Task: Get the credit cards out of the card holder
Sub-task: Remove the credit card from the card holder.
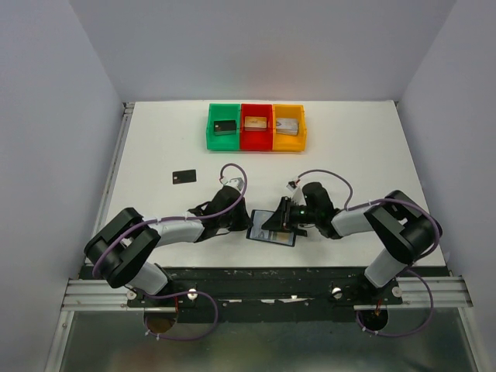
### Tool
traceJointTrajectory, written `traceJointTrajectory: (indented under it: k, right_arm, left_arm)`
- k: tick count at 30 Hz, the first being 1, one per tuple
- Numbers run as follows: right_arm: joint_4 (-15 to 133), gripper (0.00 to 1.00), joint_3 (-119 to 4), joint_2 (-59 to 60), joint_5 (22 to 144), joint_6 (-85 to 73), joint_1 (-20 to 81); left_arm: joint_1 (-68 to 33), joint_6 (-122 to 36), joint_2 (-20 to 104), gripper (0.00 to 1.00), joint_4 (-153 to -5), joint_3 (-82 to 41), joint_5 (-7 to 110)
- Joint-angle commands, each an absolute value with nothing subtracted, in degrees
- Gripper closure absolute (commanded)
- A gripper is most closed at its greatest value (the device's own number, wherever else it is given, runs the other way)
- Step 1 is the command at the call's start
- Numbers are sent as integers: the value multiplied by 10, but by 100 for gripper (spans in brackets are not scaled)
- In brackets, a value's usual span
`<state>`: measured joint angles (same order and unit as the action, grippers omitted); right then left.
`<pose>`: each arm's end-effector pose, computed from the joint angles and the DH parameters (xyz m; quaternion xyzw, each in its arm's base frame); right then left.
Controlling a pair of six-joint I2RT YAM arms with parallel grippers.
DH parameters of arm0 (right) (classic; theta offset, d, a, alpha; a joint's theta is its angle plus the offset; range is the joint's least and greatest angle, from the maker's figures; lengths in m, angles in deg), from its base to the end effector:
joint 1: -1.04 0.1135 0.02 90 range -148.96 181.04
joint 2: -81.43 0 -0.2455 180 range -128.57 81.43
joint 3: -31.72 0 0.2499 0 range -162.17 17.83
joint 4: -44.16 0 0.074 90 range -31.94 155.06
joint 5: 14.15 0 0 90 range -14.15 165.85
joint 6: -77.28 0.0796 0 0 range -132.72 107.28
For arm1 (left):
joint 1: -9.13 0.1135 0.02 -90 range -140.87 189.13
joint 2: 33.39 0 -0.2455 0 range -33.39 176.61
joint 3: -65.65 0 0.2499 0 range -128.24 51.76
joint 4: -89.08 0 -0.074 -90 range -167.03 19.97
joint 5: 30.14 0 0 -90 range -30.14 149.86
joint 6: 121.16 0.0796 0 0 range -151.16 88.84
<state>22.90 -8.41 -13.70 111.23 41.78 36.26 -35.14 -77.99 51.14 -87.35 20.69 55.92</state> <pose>0.2192 0.2111 0.0762 -0.0005 0.8523 0.5068 0.1294 0.2118 -0.2141 0.0938 -0.0068 0.9171 -0.3058 0.2558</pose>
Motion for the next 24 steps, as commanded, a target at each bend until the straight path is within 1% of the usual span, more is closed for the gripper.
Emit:
traceJointTrajectory:
  k: [1, 24]
  right_arm:
    - [258, 68, -91, -112, 1104, 394, 361]
    - [329, 71, -85, -56, 1091, 361, 354]
  left_arm:
    - [-359, -783, 542, 100, -813, 224, 564]
    - [-346, -790, 530, 100, -800, 237, 572]
